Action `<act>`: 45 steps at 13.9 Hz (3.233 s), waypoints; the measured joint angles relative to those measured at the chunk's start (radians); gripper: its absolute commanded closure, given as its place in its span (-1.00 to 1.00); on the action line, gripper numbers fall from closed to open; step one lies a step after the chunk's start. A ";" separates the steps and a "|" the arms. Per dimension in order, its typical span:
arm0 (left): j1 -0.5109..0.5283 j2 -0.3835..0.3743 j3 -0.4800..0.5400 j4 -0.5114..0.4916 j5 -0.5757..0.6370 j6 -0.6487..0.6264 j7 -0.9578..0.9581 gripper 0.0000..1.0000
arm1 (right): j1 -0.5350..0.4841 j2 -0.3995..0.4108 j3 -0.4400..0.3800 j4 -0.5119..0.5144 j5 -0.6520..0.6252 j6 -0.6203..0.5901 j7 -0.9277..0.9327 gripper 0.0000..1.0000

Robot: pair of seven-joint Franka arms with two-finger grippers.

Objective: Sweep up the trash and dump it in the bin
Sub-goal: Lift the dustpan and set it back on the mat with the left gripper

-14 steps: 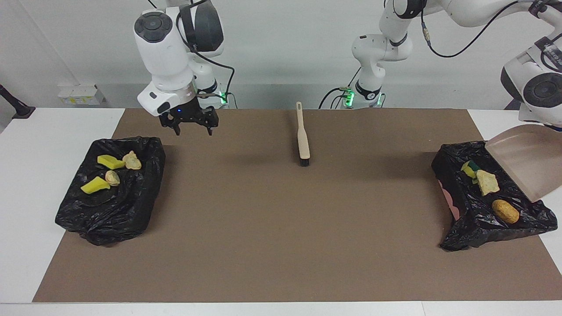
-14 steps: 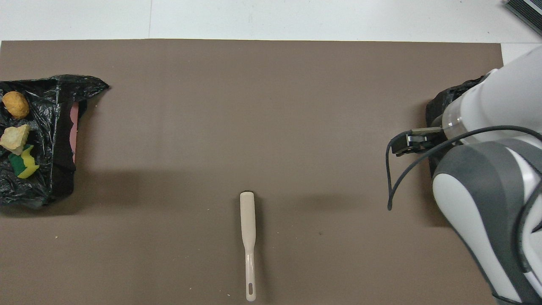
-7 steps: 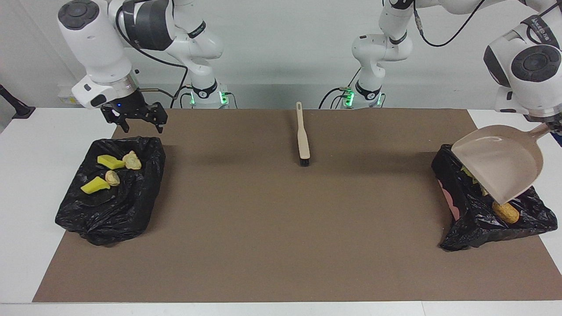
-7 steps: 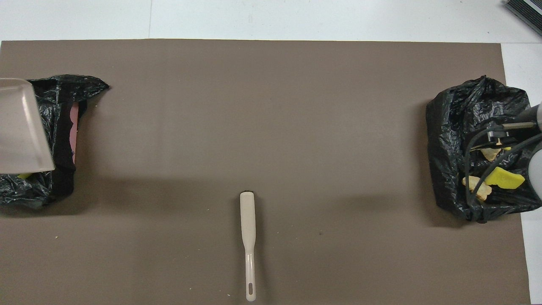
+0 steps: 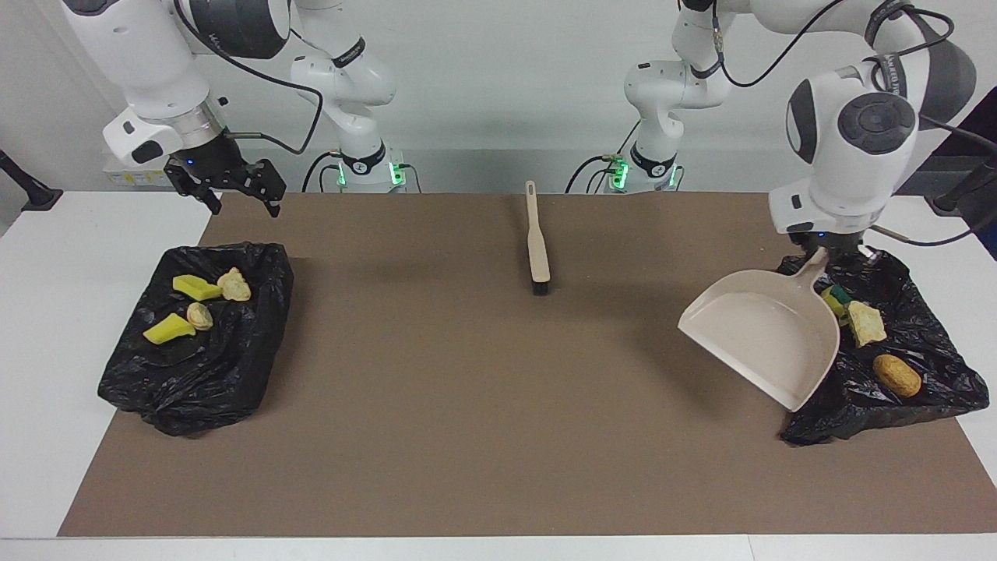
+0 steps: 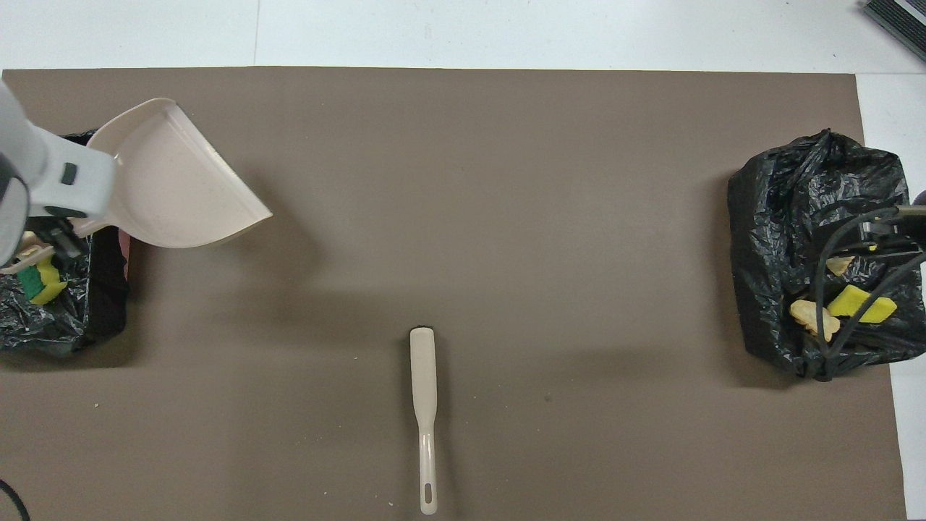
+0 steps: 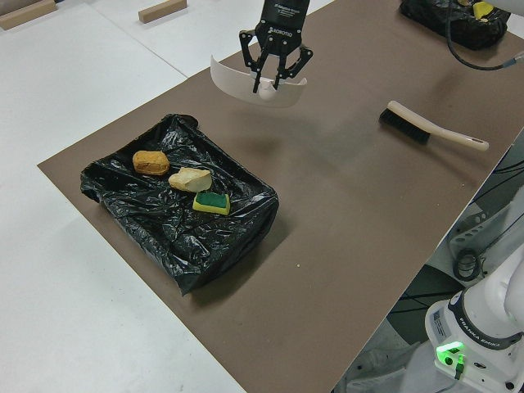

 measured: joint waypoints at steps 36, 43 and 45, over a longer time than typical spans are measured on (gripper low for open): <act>-0.061 0.155 -0.268 -0.018 -0.159 0.320 -1.031 -1.00 | 0.097 0.000 -0.108 0.043 -0.010 -0.089 -0.028 -1.00; -0.065 -0.100 0.011 -0.028 -0.329 0.108 -0.614 -1.00 | 0.151 0.000 -0.151 0.043 -0.009 -0.090 -0.029 -1.00; -0.065 -0.139 0.044 -0.019 -0.334 0.067 -0.572 -1.00 | 0.153 0.000 -0.151 0.043 -0.009 -0.090 -0.029 -1.00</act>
